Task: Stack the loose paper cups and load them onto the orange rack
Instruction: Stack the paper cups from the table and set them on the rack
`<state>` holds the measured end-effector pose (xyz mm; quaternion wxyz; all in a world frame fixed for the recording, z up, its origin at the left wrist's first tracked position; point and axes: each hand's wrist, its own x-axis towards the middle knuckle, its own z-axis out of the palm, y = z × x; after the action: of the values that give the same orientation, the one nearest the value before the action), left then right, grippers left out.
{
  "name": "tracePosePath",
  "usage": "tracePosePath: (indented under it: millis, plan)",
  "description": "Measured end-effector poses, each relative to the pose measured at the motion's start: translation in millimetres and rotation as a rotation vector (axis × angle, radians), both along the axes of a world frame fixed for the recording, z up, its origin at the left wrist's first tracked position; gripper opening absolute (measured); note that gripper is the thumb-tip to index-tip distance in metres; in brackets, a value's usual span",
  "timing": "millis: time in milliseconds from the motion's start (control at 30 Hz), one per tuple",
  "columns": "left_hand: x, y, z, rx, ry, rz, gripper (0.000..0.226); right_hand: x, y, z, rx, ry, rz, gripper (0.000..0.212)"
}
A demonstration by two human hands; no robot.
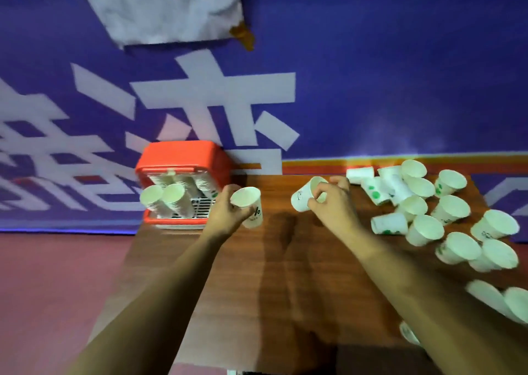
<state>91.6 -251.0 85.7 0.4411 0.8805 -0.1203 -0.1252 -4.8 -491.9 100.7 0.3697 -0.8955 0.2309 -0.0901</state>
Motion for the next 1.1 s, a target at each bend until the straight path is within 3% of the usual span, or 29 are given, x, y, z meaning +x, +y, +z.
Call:
tracePosePath:
  millis: [67, 133, 267, 433, 600, 1100]
  plan:
    - [9.9, 48.4, 9.1, -0.102, 0.013, 0.093, 0.077, 23.3, 46.9, 4.0, 0.047, -0.012, 0.054, 0.015]
    - [22.9, 97.4, 9.8, -0.073, -0.027, 0.184, 0.090, 43.8, 95.4, 6.9, 0.063, -0.010, 0.094, 0.015]
    - [49.6, 175.9, 8.8, 0.029, -0.027, 0.293, 0.079, 82.8, 173.1, 9.6, 0.103, -0.024, 0.170, 0.016]
    - [96.0, 246.6, 2.0, -0.035, -0.031, 0.344, 0.069, 136.4, 247.8, 10.2, 0.128, -0.064, 0.203, 0.061]
    - [136.9, 275.2, -11.9, -0.055, -0.060, 0.369, 0.078, 182.6, 288.7, -0.5, 0.081, -0.084, 0.197, 0.085]
    - [194.8, 274.1, -50.9, 0.038, -0.091, 0.148, 0.078, 233.5, 327.8, -60.9, -0.126, -0.054, 0.292, 0.074]
